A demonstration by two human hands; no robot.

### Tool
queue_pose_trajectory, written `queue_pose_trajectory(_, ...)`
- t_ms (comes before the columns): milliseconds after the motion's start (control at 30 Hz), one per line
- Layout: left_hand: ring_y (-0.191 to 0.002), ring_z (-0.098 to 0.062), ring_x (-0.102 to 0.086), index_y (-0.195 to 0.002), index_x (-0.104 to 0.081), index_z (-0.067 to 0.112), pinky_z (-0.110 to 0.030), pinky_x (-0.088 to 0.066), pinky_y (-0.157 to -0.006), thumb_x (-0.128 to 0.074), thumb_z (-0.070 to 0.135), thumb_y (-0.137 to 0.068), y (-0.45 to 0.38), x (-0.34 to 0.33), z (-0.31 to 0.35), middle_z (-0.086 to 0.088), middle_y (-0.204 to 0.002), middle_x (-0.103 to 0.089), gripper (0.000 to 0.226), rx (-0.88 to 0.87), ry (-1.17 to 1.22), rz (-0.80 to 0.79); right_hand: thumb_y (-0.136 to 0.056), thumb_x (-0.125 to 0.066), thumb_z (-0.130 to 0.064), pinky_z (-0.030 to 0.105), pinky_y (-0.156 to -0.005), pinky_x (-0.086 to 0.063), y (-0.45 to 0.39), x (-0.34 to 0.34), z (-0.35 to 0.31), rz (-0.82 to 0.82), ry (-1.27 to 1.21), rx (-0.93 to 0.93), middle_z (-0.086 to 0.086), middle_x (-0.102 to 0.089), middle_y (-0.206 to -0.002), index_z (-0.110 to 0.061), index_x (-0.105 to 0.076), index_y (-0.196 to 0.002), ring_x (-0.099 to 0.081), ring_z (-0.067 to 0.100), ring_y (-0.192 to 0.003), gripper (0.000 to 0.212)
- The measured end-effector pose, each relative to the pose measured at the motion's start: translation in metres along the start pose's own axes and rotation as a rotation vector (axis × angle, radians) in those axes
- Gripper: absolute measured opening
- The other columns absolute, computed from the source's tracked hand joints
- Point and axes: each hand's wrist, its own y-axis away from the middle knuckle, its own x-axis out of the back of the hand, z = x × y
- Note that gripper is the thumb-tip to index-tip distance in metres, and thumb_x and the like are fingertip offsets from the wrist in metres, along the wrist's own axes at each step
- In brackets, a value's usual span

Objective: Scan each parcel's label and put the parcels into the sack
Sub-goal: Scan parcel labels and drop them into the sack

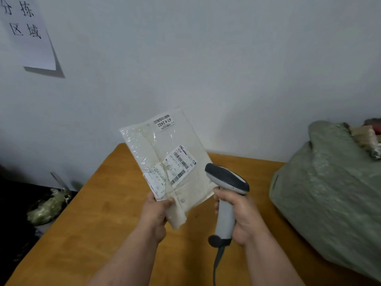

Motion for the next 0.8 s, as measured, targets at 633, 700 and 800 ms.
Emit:
queue_pose_trajectory(633, -0.1, -0.027, -0.065, -0.105, -0.059, 0.03, -0.043, -0.052, -0.078, -0.054, -0.014, -0.09, 0.063, -0.045, -0.026, 0.0, -0.108, -0.071, 0.046, -0.034, 0.095, -0.063, -0.053, -0.082, -0.014, 0.028, -0.051, -0.051, 0.049, 0.034, -0.033, -0.19, -0.189, -0.185, 0.006, -0.064, -0.067, -0.003, -0.069, -0.091, -0.058, 0.014, -0.054, 0.042)
queue_pose_trajectory(700, -0.101, -0.027, -0.066, -0.107, -0.059, 0.029, -0.042, -0.052, -0.077, -0.054, -0.014, -0.09, 0.065, -0.045, -0.028, -0.001, -0.108, -0.072, 0.046, -0.035, 0.105, -0.062, -0.053, -0.081, -0.014, 0.028, -0.051, -0.051, 0.052, 0.034, -0.034, -0.201, -0.201, -0.191, 0.006, -0.064, -0.067, -0.003, -0.069, -0.09, -0.058, 0.015, -0.054, 0.041)
queue_pose_trajectory(800, -0.1, -0.027, -0.066, -0.112, -0.059, 0.028, -0.041, -0.051, -0.072, -0.054, -0.014, -0.09, 0.066, -0.043, -0.031, -0.001, -0.109, -0.072, 0.047, -0.037, 0.113, -0.061, -0.053, -0.08, -0.014, 0.029, -0.053, -0.05, 0.055, 0.034, -0.034, -0.209, -0.202, -0.193, 0.006, -0.064, -0.068, -0.003, -0.069, -0.089, -0.057, 0.015, -0.056, 0.039)
